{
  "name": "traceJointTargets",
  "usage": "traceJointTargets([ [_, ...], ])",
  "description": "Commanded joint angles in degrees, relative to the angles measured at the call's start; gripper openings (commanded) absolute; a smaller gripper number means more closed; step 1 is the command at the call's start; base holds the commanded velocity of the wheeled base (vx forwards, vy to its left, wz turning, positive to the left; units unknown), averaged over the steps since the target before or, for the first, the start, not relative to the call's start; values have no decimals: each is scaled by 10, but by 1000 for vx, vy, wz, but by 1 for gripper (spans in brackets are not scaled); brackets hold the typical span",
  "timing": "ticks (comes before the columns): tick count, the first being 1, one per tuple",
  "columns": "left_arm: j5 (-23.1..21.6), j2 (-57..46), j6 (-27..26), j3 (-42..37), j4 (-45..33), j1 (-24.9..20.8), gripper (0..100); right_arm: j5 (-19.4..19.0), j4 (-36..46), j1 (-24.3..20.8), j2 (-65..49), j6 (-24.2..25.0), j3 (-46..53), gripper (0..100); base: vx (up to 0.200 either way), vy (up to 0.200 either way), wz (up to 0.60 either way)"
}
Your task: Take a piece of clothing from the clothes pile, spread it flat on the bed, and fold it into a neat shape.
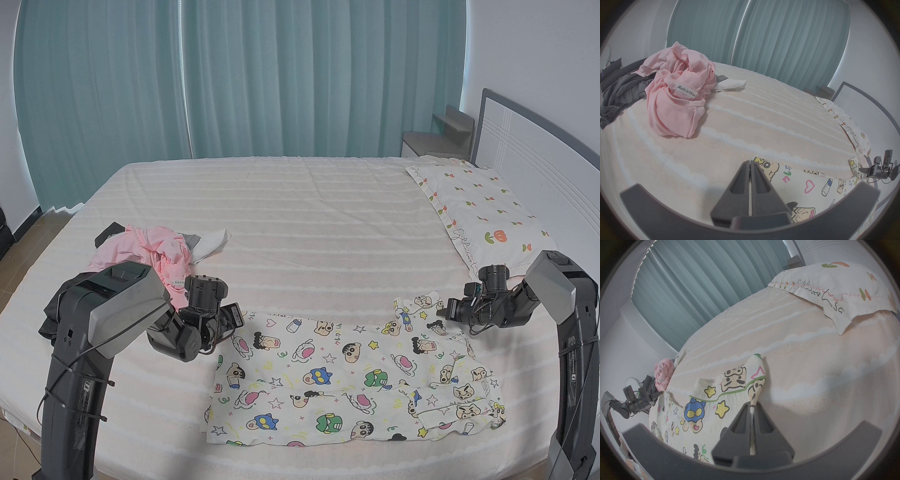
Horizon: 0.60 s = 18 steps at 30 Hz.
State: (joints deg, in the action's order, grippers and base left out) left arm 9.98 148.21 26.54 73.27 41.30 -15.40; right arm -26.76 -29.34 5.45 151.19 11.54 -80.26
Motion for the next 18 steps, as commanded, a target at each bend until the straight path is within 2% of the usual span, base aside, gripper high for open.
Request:
traceJointTargets([
  [1, 0, -3, 0, -9, 0, 0, 0, -26, -2, 14, -11, 1, 10, 0, 0, 0, 0],
  [3, 0, -4, 0, -9, 0, 0, 0, -37, -2, 16, -14, 2, 12, 0, 0, 0, 0],
  [4, 0, -7, 0, -10, 0, 1, 0, -61, -2, 23, -22, 4, 18, 0, 0, 0, 0],
  [7, 0, -22, 0, -18, -7, 1, 0, -98, -4, 31, -39, 4, 37, 0, 0, 0, 0],
  [8, 0, -22, 0, -18, -7, 1, 0, -98, -4, 31, -39, 4, 37, 0, 0, 0, 0],
  [9, -1, -32, -2, -32, -8, 0, 0, -119, -15, 37, -48, 4, 49, 0, 0, 0, 0],
  [18, -1, -57, -6, -33, -8, -1, 0, -126, -93, 43, -64, 9, 97, 0, 0, 0, 0],
])
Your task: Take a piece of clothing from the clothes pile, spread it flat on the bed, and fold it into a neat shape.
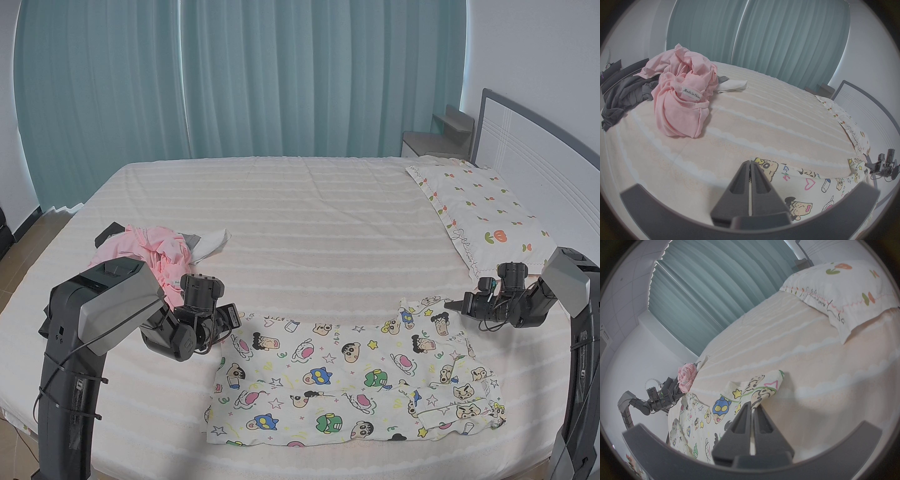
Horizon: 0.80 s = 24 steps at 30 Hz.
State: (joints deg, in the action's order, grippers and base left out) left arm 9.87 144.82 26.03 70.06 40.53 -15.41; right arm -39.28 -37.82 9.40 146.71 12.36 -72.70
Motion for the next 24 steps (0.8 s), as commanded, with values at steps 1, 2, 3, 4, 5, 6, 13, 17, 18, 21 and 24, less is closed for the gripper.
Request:
traceJointTargets([
  [1, 1, -23, -1, -1, 0, -1, 0, -1, -9, 4, -20, 1, 21, 0, 0, 0, 0],
  [2, 1, -23, -1, -1, 0, -1, 0, -1, -9, 4, -20, 1, 21, 0, 0, 0, 0],
  [3, 1, -26, -2, -1, 0, 0, 0, -1, -10, 3, -24, 1, 22, 0, 0, 0, 0],
  [4, 1, -28, -7, -1, 0, -1, 0, -1, -13, 3, -30, 6, 22, 0, 0, 0, 0],
  [5, 1, -28, -9, -2, 0, -1, 0, -1, -14, 3, -35, 11, 23, 0, 0, 0, 0],
  [6, 1, -27, -10, -2, 0, -1, 0, -1, -14, 3, -36, 12, 23, 0, 0, 0, 0],
  [13, 1, -24, -13, -2, 0, -1, 0, 0, -22, 2, -65, 37, 27, 0, 0, 0, 0],
  [17, 1, -25, -13, -3, 0, -1, 0, 2, -22, -1, -65, 38, 27, 0, 0, 0, 0],
  [18, 1, -25, -13, -3, 0, -1, 0, 2, -22, -1, -65, 38, 27, 0, 0, 0, 0],
  [21, 2, -26, -13, -4, 0, -1, 0, 2, -22, -1, -71, 37, 29, 0, 0, 0, 0],
  [24, 3, -28, -13, -5, -1, -1, 0, 2, -23, 2, -77, 38, 34, 0, 0, 0, 0],
])
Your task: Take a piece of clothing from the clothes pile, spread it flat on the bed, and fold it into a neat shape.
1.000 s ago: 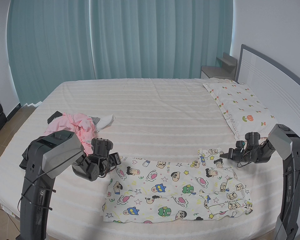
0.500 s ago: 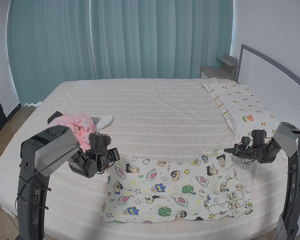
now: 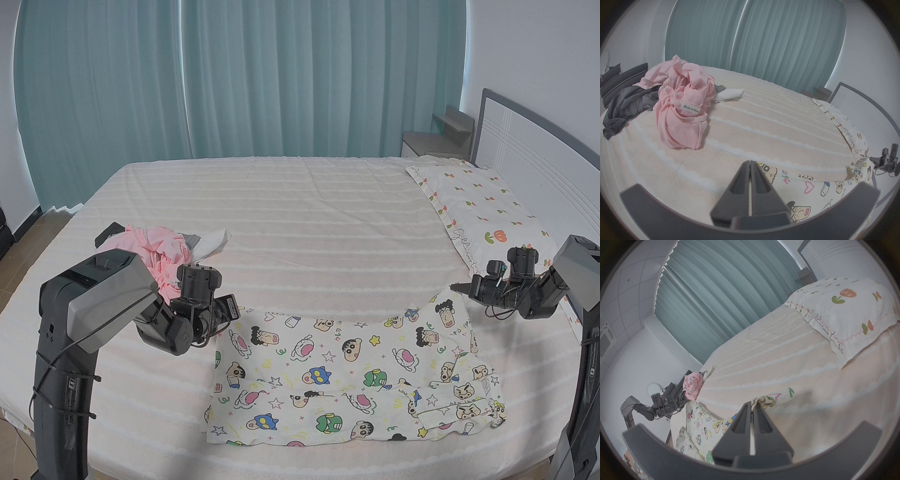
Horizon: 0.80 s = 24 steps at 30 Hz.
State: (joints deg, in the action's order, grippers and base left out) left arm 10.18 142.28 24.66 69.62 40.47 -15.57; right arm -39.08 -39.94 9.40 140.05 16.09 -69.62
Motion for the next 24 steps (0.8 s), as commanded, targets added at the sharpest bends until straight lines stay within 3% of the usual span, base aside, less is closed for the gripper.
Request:
traceJointTargets([
  [1, 0, -2, 0, -2, -1, 0, 0, 0, -2, 3, -12, 0, 5, 0, 0, 0, 0],
  [16, 1, -15, 1, -12, -14, -4, 0, -19, -12, 0, -27, 0, 48, 0, 0, 0, 0],
  [20, 1, -9, 1, -12, -14, -4, 0, 1, -10, -12, 22, 1, 22, 0, 0, 0, 0],
  [24, 1, -9, 1, -12, -13, -4, 0, 57, -13, -27, 72, 2, -24, 0, 0, 0, 0],
])
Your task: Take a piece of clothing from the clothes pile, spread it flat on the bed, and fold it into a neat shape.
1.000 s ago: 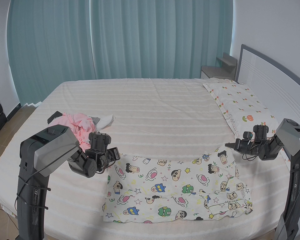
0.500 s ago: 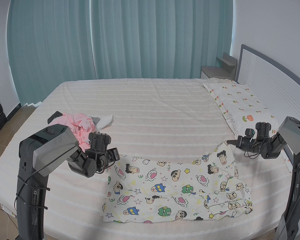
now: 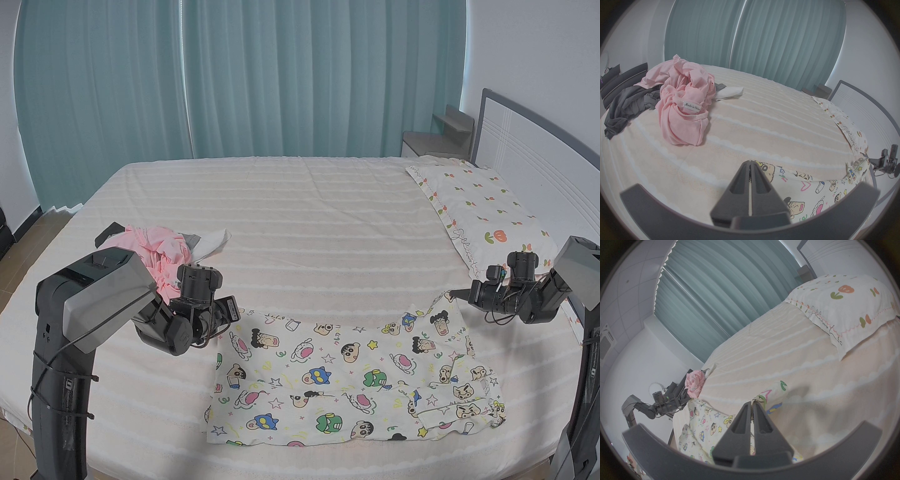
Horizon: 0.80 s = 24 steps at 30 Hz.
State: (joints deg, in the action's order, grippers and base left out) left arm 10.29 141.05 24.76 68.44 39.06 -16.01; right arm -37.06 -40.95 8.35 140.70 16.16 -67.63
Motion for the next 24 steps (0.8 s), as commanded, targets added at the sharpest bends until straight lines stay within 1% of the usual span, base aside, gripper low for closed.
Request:
traceJointTargets([
  [1, 0, 4, 0, -1, 1, 0, 0, 37, -3, -17, 67, 1, -45, 100, 0, 0, 0],
  [3, 0, 4, 0, 1, 1, 1, 0, 44, 1, -18, 76, 4, -66, 100, 0, 0, 0],
  [8, 0, 4, 2, 0, 2, 2, 0, 53, -19, -12, 76, 46, -77, 100, 0, 0, 0],
  [14, 1, 3, 3, 0, 3, 3, 0, 49, -21, 28, 64, 41, -51, 100, 0, 0, 0],
  [16, 1, 3, 3, 0, 3, 3, 0, 48, -20, 35, 66, 31, -43, 100, 0, 0, 0],
  [17, 1, 3, 3, 0, 3, 3, 0, 44, -12, 36, 67, 16, -34, 100, 0, 0, 0],
  [19, 1, 3, 3, 0, 3, 3, 0, 27, 5, 38, 64, -5, -22, 100, 0, 0, 0],
  [22, 1, 3, 3, 0, 3, 3, 0, -6, 27, 38, 59, -53, 0, 100, 0, 0, 0],
  [24, 1, 4, 3, 0, 3, 3, 0, -11, 32, 38, 58, -61, 3, 100, 0, 0, 0],
])
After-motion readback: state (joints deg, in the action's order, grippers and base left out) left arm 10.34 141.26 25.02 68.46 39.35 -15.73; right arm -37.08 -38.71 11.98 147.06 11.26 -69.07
